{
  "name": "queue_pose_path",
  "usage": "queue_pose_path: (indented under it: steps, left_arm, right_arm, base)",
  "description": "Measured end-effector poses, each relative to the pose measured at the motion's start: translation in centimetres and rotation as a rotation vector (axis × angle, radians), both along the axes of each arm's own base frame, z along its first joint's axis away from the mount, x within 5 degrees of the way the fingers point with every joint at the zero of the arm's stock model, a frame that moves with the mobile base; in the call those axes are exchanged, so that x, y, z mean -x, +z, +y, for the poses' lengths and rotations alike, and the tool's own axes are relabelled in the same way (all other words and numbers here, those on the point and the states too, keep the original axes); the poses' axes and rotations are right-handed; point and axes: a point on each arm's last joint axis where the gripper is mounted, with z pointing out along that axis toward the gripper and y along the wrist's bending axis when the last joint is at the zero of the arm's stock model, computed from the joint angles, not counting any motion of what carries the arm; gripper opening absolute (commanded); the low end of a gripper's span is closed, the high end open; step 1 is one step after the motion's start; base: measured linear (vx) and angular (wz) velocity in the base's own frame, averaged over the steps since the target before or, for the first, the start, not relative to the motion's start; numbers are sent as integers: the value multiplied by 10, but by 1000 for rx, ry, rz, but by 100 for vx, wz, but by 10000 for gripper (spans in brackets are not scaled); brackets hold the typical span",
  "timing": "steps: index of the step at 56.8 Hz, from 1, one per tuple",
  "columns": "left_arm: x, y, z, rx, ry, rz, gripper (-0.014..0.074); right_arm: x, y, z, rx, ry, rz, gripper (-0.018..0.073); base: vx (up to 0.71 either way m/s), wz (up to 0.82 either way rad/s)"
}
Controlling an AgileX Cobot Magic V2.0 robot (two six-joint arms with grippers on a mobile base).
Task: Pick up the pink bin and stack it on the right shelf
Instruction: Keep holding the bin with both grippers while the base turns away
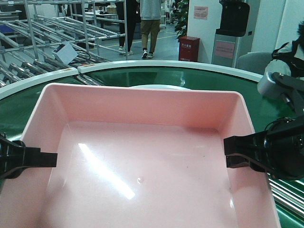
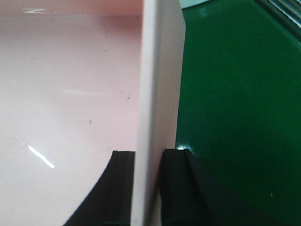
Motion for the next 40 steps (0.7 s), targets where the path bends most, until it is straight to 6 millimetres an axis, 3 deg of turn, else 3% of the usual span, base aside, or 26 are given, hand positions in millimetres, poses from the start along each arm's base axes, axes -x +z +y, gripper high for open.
queue_pose_path:
  steps: [21, 40]
  left_arm:
    - [1, 1, 0, -2, 0, -5, -1]
    - [1, 1, 0, -2, -1, -5, -1]
  right_arm:
    - [0, 0, 0, -2, 1, 1, -8]
    - [0, 0, 0, -3, 1, 2, -8]
  base:
    - [-28, -7]
    - [-24, -35]
